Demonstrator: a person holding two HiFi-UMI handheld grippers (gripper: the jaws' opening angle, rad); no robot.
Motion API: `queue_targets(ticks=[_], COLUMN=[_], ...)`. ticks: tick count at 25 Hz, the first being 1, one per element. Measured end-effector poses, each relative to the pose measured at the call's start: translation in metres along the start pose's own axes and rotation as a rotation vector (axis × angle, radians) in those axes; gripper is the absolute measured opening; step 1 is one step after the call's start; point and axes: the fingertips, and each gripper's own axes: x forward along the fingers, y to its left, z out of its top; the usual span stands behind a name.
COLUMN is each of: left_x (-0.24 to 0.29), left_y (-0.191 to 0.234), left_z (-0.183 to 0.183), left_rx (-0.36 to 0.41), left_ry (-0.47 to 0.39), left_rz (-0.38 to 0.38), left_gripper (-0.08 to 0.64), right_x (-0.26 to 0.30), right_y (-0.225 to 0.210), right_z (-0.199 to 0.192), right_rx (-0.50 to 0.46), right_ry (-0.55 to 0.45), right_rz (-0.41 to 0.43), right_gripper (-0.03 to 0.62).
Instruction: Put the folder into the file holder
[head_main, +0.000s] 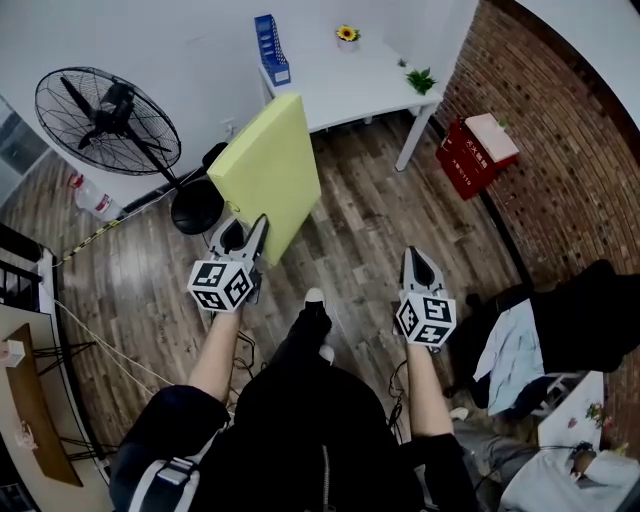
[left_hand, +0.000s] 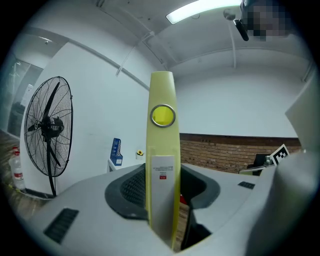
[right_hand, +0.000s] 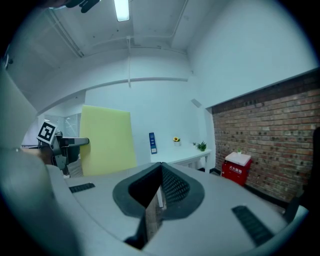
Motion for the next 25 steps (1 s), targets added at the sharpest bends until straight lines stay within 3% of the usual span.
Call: queue_targets(ticks=[14,25], left_x=[0.078,0.178], left_y=[0.013,0.043], left_z=[-0.008,-0.009], left_rx=[0.010,-0.004], left_ry=[0.002,0.017], left_rz=[0.004,0.017], left_gripper=[0.189,0.189], right_x=[0.065,0.158], right_y=[-0.037,-0.074], right_z=[0.010,0.035], right_rx=[-0.006,-0.014], right_ry=[0.010,0.047], right_rz=[0.014,0.029], right_gripper=[0.005,0.005])
